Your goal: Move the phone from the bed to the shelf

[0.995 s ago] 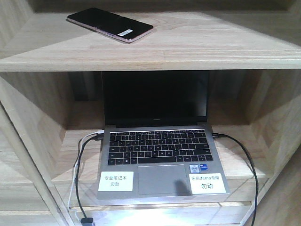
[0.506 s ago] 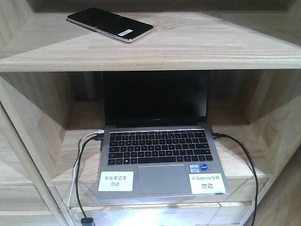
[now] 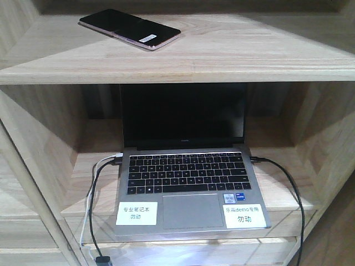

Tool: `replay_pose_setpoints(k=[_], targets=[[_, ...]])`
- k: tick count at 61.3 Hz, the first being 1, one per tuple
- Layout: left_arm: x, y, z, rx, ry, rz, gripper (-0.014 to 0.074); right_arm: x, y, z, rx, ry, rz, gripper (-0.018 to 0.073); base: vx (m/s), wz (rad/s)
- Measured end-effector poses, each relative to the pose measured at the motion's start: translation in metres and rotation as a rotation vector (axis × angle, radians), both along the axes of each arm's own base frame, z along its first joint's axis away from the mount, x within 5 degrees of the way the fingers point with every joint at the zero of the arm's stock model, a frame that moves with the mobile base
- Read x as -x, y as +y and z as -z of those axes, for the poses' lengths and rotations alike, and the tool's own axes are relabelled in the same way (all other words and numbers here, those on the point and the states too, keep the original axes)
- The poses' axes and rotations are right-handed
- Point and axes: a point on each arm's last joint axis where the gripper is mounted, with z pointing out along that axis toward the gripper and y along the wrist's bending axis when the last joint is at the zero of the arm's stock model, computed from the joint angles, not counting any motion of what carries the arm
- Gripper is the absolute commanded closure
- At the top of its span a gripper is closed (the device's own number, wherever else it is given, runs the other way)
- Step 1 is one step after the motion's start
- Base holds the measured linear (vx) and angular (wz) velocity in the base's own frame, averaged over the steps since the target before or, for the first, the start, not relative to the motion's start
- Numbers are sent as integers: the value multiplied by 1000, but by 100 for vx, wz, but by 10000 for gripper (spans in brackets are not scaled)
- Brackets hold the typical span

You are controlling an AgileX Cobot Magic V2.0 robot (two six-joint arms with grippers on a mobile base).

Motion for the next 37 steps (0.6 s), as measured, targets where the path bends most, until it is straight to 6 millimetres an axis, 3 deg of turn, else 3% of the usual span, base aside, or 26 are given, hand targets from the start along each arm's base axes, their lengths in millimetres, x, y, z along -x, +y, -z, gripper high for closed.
replay_pose_setpoints(k=[37], targets=[[0, 0, 0, 0, 0, 0, 596, 0, 0, 0, 6, -1, 2, 564, 0, 0]])
